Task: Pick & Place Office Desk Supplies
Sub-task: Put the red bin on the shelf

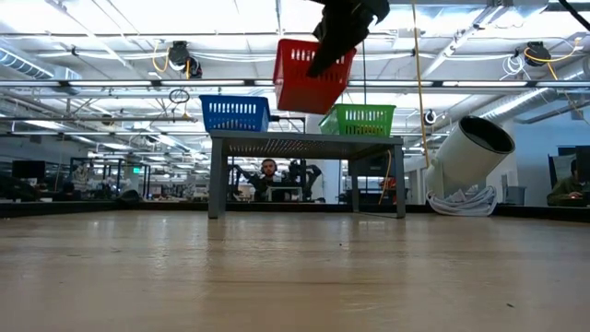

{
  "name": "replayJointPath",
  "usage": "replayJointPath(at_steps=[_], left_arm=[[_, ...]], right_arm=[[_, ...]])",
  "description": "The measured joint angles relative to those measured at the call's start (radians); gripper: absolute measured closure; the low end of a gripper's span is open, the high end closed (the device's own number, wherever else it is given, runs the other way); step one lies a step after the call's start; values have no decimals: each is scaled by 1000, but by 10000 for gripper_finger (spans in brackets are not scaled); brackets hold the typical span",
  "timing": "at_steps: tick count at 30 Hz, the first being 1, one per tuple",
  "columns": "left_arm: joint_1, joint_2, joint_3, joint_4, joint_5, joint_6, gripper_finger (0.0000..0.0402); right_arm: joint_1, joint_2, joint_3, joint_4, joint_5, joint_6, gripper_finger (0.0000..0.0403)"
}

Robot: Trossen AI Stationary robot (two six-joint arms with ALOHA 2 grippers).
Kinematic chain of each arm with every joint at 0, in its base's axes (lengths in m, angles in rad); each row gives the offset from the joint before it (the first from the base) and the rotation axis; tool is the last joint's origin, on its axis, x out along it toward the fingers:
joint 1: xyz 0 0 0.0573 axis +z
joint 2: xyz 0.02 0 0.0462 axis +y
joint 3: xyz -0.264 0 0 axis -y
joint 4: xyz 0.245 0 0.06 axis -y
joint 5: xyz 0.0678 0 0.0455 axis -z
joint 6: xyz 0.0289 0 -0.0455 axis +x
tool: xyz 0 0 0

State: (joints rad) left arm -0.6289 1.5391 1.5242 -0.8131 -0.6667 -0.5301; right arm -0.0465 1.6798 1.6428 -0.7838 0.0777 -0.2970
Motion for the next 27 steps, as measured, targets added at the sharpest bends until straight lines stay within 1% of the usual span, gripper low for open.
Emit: replayJointPath(at_steps=[11,14,27], left_arm=[[0,0,0,0,15,-5,259],[0,0,0,0,15,-5,259],[0,0,0,0,15,-6,259]], right_arm=[[-7,2,-2,-23,-9,21,403],[-14,2,-2,-20,-56,25,403],[-33,2,-2,-21,-59,31,403]])
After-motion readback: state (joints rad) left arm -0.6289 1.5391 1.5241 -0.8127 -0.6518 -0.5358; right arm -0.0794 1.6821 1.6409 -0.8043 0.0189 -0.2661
